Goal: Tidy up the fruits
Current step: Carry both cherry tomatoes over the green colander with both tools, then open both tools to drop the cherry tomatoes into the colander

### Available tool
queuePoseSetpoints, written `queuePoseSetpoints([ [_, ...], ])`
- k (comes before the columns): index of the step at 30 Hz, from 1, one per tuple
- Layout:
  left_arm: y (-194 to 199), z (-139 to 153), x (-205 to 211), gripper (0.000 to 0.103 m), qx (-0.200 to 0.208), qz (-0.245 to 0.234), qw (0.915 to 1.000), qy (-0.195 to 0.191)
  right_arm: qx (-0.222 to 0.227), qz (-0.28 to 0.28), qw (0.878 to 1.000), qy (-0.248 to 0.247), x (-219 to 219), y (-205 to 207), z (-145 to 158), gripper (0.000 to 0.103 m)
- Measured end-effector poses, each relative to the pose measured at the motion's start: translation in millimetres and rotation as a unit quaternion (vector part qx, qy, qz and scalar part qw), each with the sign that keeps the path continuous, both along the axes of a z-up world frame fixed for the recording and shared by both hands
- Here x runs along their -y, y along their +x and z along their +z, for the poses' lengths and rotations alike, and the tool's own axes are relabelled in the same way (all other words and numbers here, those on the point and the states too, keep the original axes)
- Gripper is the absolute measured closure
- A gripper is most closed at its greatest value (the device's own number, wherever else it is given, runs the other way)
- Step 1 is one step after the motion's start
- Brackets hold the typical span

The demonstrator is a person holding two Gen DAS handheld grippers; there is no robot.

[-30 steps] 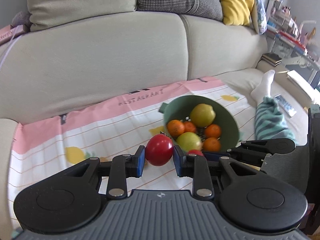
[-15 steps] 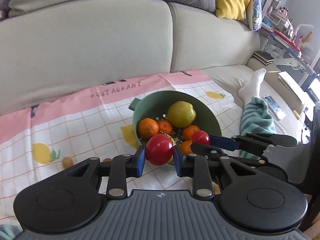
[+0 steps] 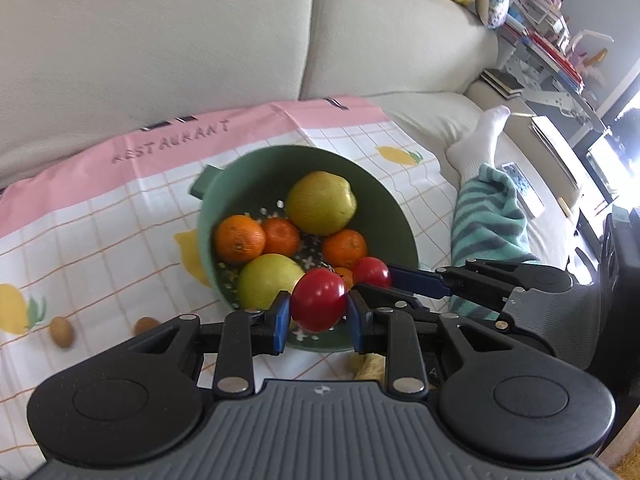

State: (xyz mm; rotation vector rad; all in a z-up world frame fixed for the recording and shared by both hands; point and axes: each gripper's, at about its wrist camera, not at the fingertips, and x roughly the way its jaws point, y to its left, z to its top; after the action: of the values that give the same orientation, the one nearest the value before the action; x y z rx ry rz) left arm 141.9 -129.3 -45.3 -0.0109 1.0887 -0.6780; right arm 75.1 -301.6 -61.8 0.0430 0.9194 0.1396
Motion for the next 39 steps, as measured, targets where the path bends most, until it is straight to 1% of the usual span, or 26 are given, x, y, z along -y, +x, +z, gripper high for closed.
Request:
queuePoseSetpoints([
  [4, 8.7, -11.6, 11.5, 0.070, -0.025, -0.007, 0.9997, -0.003, -0.005, -0.010, 1.000, -0.005, 9.6, 3.3, -8.1, 0.078],
  [10, 16.1, -29.8, 23.4, 0.070, -0.059, -0.013, 0.9981, 0.008, -0.007, -0.025, 1.000, -0.013, 23.7, 4.3, -16.9, 0.078],
  [14, 20.9, -43.0, 27.5, 0.070, -0.087, -0.004, 0.9961, 0.016, 0.004, -0.021, 1.000, -0.005, 27.6, 1.5, -17.3, 0.078],
  [17, 24.1, -51.1, 29.6, 0.071, -0.106, 0.003, 0.9942, 0.019, 0.007, -0.017, 1.000, -0.012, 27.9, 0.8, -18.5, 0.078],
  [21, 32.0, -60.0, 27.1, 0.070, -0.134, 0.028, 0.9905, 0.013, 0.009, -0.021, 1.000, 0.000, 32.1, 1.0, -19.1, 0.078],
  [26, 36.8, -59.7, 26.0, 0.070, -0.145, 0.047, 0.9882, 0.014, 0.009, -0.024, 1.000, 0.004, 32.8, 1.2, -19.0, 0.078],
  [30, 37.5, -60.4, 25.1, 0.070, -0.150, 0.050, 0.9874, 0.012, 0.007, -0.026, 1.000, 0.009, 33.7, 1.6, -19.1, 0.078],
  [32, 37.7, -61.3, 23.2, 0.067, -0.151, 0.054, 0.9870, 0.011, 0.007, -0.024, 1.000, 0.007, 32.9, 1.5, -19.2, 0.078],
  [34, 38.1, -61.1, 22.1, 0.061, -0.152, 0.056, 0.9868, 0.005, 0.006, -0.021, 1.000, 0.005, 31.8, 1.6, -19.8, 0.078],
  [36, 38.1, -60.7, 21.0, 0.057, -0.154, 0.057, 0.9864, -0.002, 0.004, -0.016, 1.000, 0.004, 30.0, 2.0, -20.5, 0.078],
  [39, 37.0, -60.2, 22.3, 0.056, -0.149, 0.053, 0.9875, 0.001, -0.003, -0.009, 1.000, -0.003, 26.5, 3.7, -21.5, 0.078],
])
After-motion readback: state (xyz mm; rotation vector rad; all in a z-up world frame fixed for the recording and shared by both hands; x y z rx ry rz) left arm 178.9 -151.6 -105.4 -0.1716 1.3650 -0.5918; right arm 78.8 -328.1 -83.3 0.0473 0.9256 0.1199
